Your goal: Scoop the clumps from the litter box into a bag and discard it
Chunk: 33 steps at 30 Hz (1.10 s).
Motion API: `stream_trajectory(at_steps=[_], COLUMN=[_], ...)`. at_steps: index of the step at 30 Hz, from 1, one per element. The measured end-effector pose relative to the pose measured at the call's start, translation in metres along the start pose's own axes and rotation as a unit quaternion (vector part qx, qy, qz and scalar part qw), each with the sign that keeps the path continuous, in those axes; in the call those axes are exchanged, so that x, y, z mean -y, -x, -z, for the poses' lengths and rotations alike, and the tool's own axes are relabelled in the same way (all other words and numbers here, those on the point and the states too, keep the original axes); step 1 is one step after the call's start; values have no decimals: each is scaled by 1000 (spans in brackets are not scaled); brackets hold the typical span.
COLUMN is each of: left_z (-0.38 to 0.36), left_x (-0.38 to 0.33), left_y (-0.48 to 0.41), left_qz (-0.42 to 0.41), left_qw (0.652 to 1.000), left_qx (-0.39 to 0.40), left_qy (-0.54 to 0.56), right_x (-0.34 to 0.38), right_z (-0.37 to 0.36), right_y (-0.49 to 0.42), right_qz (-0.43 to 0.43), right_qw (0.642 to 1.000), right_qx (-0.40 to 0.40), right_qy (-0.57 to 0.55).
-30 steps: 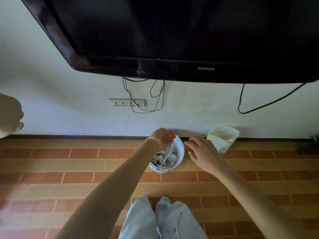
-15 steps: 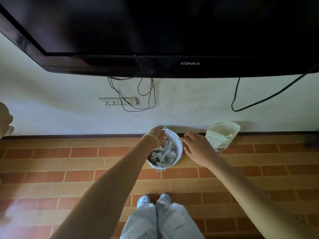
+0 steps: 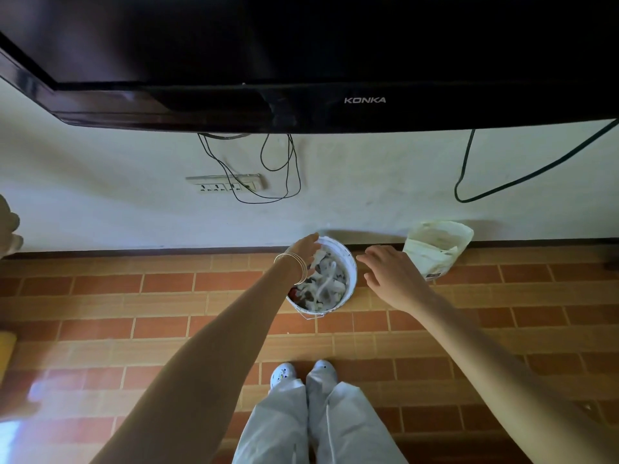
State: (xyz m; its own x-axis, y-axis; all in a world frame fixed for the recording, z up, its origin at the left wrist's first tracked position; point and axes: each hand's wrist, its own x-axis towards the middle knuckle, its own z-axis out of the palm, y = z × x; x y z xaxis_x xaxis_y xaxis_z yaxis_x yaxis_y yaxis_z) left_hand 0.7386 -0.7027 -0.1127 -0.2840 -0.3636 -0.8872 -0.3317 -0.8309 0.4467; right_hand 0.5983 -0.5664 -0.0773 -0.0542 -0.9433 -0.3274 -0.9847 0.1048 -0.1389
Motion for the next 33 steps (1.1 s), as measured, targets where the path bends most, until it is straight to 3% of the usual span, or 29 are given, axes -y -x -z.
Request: stream_trajectory(at_steps=[13, 18, 26, 31, 33], left_z=[20, 30, 44, 50, 51], left_x=[1, 1, 6, 12, 13], left_y=[15, 28, 51, 66, 70], left_qz=[-29, -47, -48, -87, -144], left_qw=[1000, 997, 998, 995, 987], left_qx=[10, 5, 20, 41, 29], left_qy=[-6, -59, -31, -39, -63], right_x=[13, 19, 38, 45, 50], right_z=[12, 14, 22, 27, 32], right_y=[-9, -6, 10, 21, 23], right_qz=[9, -8, -32, -46, -48], right_qw=[1000, 1000, 999, 998, 998], right_qx=[-18, -10, -14, -27, -31], right_qy=[-1, 13, 20, 17, 15])
